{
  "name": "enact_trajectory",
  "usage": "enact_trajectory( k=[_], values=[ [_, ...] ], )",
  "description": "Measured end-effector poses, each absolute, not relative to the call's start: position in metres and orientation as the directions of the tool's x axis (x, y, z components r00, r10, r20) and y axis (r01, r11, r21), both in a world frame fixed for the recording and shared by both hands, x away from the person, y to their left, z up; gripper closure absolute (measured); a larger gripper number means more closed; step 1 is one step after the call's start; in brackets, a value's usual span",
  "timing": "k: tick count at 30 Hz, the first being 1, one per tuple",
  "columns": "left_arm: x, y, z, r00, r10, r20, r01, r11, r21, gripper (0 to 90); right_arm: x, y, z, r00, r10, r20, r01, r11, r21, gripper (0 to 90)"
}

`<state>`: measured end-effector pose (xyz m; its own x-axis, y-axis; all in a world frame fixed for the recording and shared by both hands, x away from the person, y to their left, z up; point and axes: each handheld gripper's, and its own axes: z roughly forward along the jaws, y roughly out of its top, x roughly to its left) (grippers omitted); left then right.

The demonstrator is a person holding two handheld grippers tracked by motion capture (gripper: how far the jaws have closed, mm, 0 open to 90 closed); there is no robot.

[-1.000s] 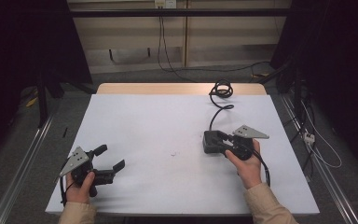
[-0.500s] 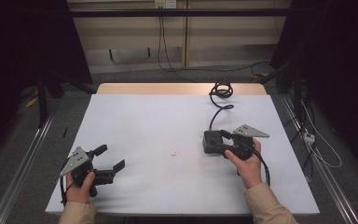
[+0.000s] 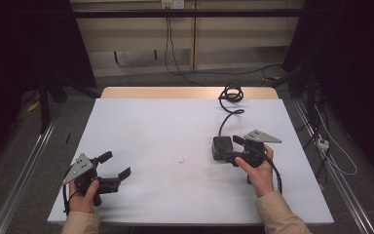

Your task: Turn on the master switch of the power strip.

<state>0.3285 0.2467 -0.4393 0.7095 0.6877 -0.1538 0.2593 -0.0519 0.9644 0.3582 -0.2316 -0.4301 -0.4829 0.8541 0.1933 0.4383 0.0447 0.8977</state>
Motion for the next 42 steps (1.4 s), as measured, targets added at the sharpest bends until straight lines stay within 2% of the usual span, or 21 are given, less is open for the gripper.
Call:
enact_trajectory(
  k=[10, 42],
  values=[
    [0.329, 0.246, -0.439, 0.710, 0.687, -0.153, 0.259, -0.053, 0.965, 3.0, 0.355, -0.232, -0.428, -0.499, 0.845, 0.194, 0.444, 0.057, 0.894, 13.3],
    [0.330, 0.243, -0.439, 0.715, 0.684, -0.148, 0.260, -0.063, 0.964, 3.0, 0.325, -0.246, -0.428, -0.558, 0.807, 0.195, 0.437, 0.086, 0.895, 11.7]
  ],
)
